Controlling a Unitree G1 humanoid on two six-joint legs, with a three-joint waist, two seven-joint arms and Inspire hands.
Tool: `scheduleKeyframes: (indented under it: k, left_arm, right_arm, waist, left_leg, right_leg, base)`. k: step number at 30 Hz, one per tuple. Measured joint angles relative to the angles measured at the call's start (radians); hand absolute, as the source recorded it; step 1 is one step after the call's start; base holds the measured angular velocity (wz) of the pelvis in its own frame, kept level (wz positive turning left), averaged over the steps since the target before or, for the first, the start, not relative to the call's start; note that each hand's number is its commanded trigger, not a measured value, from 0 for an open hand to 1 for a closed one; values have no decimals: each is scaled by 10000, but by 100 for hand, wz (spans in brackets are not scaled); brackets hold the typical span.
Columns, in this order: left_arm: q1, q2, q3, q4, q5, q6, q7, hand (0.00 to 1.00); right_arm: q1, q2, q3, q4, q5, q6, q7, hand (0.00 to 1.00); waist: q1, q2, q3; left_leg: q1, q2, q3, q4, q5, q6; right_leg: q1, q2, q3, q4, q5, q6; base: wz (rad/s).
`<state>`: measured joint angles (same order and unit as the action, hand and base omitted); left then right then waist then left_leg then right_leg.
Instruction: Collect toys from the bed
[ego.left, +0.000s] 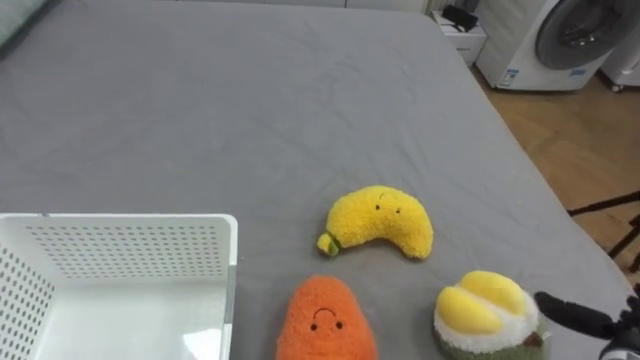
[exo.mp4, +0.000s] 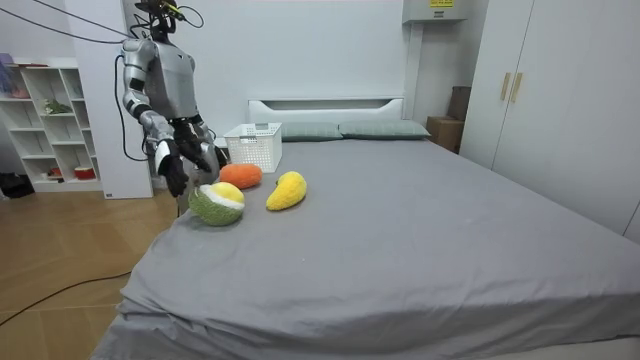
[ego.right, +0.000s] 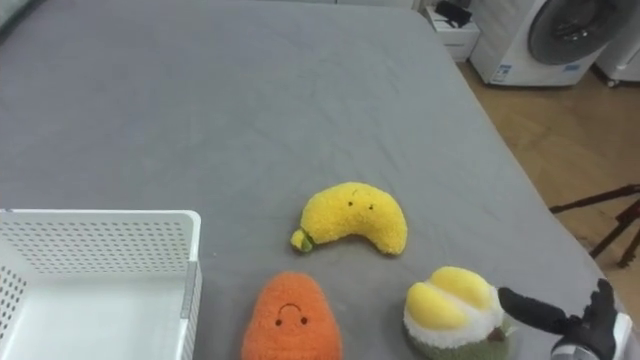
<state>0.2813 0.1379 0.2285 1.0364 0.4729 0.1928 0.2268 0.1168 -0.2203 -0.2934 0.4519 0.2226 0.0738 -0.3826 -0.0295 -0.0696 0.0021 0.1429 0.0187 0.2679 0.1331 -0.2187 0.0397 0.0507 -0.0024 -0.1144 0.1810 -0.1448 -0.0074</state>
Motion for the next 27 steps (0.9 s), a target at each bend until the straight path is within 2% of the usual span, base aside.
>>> scheduleKeyframes:
  k: [3,10,23,27]
  left_arm:
    - [-2,-15,2,-68,4,5,-11,0]
    - [-5,-61,4,-158,9,16,-11,0]
    - [-10,-66,16,-161,8,105,-28,0]
    - [41,-63,-6,-346,1,161,-14,0]
  right_arm:
    - [0,0,22,-608,-2,-3,-2,0]
    - [-1,0,372,-810,-14,-91,8,0]
    - [3,9,503,-1094,-1558,-83,376,0]
    - [66,9,986,-832,-1947,-79,663,0]
  waist:
    - [81,108,-26]
    - [92,169,-43]
    - [82,139,-42]
    - [45,84,-38]
  left_leg:
    - [-4,12,-1,1,3,-4]
    - [-104,24,-24,-1,10,-16]
    - [-96,25,-24,5,9,-15]
    - [-98,23,-114,17,9,-15]
  right_leg:
    - [13,16,-3,-75,11,-10]
    - [15,24,-25,-77,18,-22]
    - [36,19,-26,-75,24,-28]
    - [78,3,-138,-104,25,-28]
  base:
    - [0]
    - [0]
    - [0]
    - [6]
